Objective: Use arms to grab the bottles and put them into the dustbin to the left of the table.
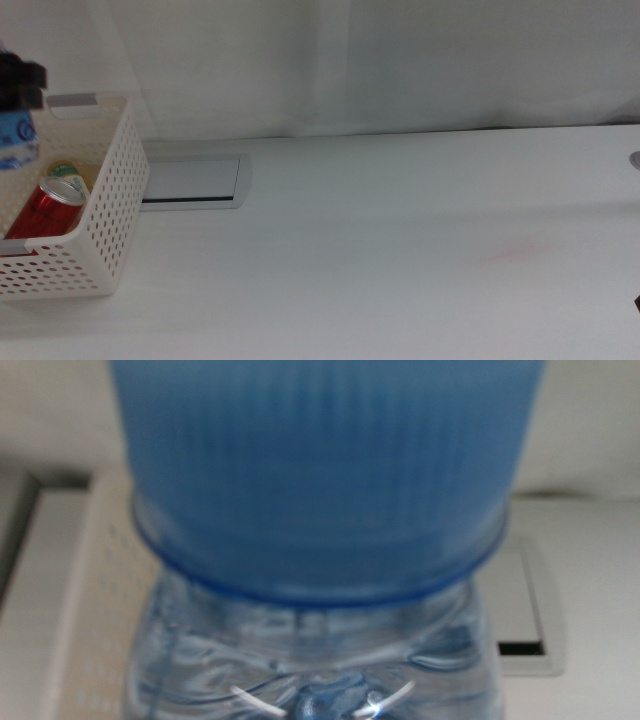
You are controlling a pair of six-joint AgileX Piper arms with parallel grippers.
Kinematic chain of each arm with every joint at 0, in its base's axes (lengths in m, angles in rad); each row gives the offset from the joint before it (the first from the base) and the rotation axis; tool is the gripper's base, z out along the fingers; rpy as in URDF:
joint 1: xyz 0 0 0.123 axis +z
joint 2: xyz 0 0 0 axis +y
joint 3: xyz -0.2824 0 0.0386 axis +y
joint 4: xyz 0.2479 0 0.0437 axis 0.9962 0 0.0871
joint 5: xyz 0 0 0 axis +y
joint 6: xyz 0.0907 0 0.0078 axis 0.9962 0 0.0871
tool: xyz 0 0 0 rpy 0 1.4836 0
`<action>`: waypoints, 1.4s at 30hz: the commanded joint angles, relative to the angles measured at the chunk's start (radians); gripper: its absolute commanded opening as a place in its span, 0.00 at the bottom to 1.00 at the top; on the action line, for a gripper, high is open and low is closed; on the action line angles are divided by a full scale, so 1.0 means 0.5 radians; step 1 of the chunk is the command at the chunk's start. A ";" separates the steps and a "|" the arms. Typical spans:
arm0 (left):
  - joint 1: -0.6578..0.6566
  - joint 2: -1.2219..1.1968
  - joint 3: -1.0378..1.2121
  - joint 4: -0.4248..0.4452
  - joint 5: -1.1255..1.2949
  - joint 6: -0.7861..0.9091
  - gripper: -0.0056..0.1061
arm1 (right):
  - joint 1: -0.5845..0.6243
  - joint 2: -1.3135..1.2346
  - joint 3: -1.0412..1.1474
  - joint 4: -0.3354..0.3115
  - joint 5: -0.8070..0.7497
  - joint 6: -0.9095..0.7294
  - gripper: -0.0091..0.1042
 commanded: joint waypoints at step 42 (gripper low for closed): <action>0.006 0.309 -0.042 0.005 -0.250 -0.107 0.87 | -0.006 -0.002 0.082 -0.003 -0.023 -0.006 0.88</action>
